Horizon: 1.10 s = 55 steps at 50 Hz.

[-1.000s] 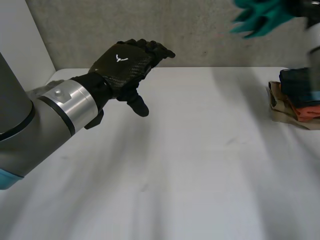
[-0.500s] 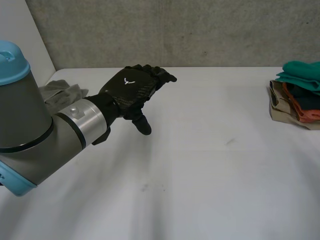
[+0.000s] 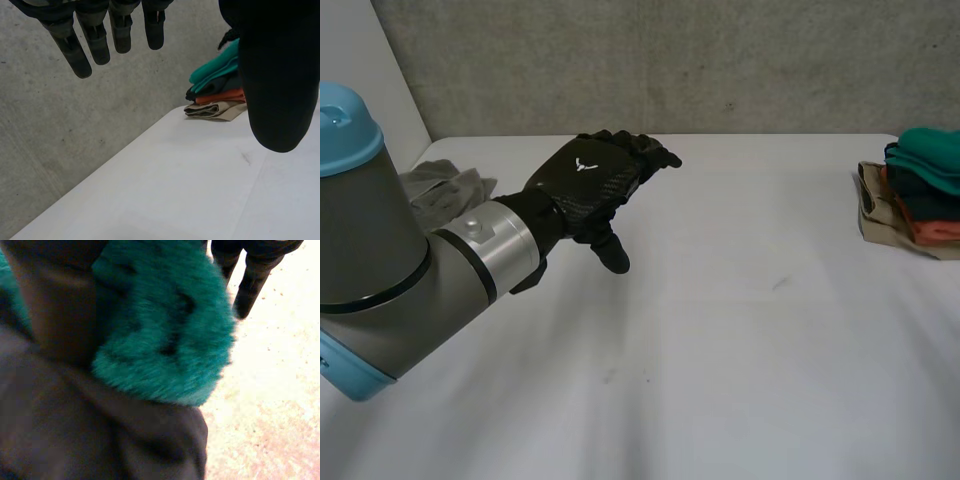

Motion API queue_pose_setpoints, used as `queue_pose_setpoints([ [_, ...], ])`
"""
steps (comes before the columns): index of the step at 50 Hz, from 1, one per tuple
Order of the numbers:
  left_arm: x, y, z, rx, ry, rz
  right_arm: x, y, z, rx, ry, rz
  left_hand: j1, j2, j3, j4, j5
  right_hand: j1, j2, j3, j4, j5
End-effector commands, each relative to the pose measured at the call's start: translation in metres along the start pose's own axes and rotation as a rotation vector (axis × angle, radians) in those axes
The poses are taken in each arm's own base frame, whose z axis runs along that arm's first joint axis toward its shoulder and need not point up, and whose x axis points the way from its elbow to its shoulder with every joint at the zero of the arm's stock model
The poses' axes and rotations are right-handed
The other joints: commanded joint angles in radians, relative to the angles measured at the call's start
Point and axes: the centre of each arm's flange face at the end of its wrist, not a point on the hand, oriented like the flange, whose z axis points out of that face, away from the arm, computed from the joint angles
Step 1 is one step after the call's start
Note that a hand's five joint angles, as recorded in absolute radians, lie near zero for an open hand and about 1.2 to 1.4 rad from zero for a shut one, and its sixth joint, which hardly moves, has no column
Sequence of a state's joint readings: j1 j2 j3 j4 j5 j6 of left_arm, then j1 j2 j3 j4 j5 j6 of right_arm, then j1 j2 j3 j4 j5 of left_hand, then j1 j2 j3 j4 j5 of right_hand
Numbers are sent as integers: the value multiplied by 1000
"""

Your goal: Fold the laundry.

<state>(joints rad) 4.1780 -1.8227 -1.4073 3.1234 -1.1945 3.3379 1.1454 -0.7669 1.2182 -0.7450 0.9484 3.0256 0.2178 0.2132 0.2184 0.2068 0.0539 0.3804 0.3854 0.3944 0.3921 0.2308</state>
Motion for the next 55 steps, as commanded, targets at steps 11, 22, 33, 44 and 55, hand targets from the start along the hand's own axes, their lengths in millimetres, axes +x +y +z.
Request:
queue_pose_setpoints([
  [11, 9, -13, -7, 31, 13, 11, 19, -83, -41, -129, 91, 49, 60, 65, 60, 71, 50, -206, -211, -220, -218, -231],
  [22, 9, -41, -17, 116, 0, 26, 84, -151, -48, -145, 400, -170, 60, 65, 60, 71, 50, -206, -211, -220, -218, -231],
  [33, -42, -112, -23, 321, -261, -5, -50, -264, -26, 275, 203, -279, 25, 30, 25, 36, 14, -206, -211, -220, -218, -231],
  [44, -212, -16, -18, -30, -756, 212, -236, -218, -105, 207, -438, -152, 2, 6, 1, 13, -9, -206, -211, -220, -218, -231],
  [55, -303, 161, 4, -339, -649, 320, -288, -140, -161, -92, -618, -191, -4, 0, -5, 7, -15, -206, -211, -220, -218, -231],
])
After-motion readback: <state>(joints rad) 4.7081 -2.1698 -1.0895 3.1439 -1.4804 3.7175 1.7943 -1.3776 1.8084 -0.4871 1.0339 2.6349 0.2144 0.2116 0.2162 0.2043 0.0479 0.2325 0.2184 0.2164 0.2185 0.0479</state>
